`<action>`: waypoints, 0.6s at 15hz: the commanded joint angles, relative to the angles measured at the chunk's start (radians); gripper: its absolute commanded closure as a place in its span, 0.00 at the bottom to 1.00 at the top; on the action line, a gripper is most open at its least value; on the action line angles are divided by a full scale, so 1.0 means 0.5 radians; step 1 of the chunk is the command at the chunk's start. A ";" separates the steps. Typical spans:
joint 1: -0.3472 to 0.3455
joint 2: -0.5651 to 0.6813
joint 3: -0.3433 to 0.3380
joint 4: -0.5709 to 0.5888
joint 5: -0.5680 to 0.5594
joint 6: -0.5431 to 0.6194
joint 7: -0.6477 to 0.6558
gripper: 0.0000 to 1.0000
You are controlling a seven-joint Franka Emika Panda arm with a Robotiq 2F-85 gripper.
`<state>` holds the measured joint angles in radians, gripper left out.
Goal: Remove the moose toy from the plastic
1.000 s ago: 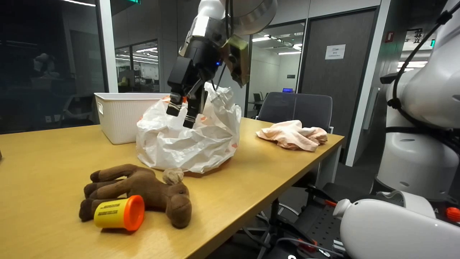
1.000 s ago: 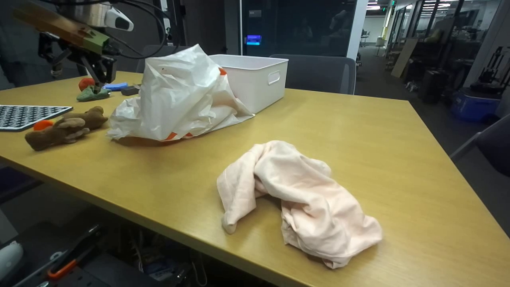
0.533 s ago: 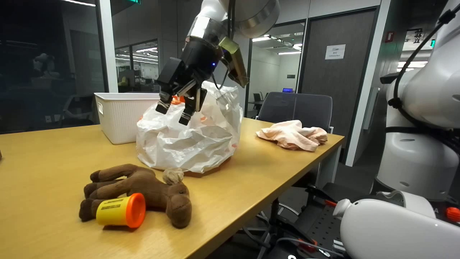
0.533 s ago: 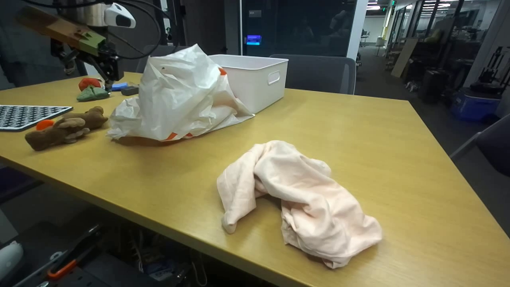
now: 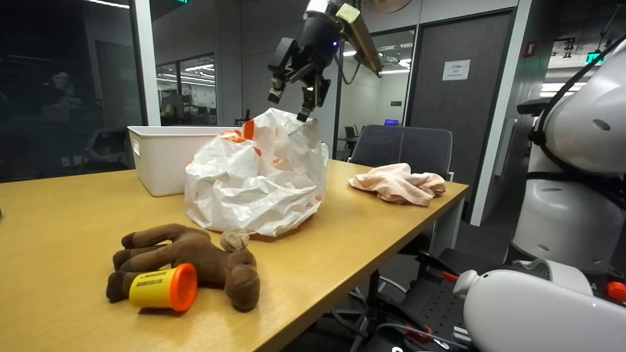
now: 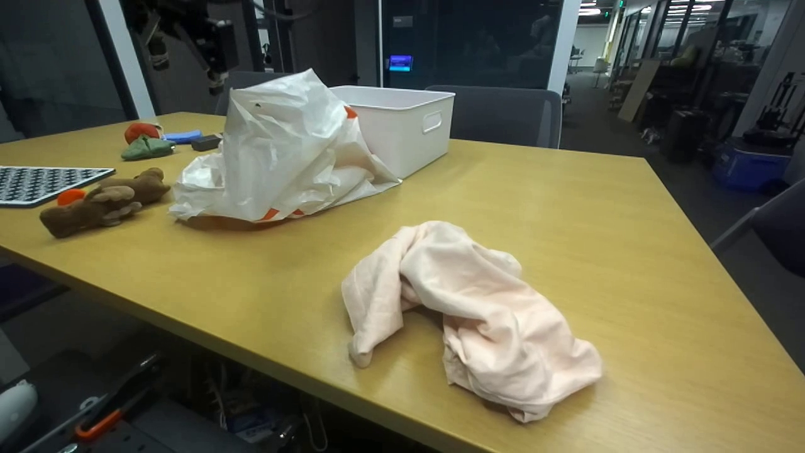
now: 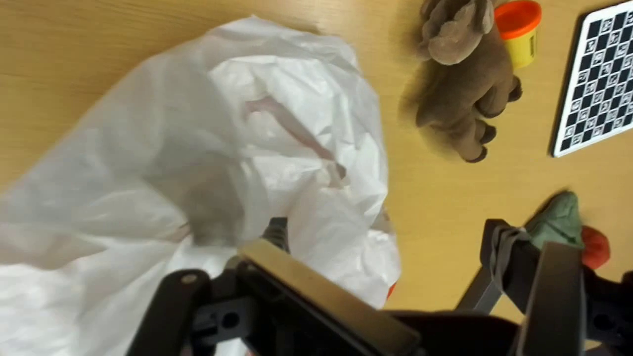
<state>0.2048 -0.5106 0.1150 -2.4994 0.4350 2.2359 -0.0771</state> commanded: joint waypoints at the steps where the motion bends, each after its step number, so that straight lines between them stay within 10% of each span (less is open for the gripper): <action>1: -0.164 -0.340 -0.039 0.004 -0.283 -0.317 0.249 0.00; 9: -0.261 -0.394 -0.028 0.011 -0.510 -0.451 0.338 0.00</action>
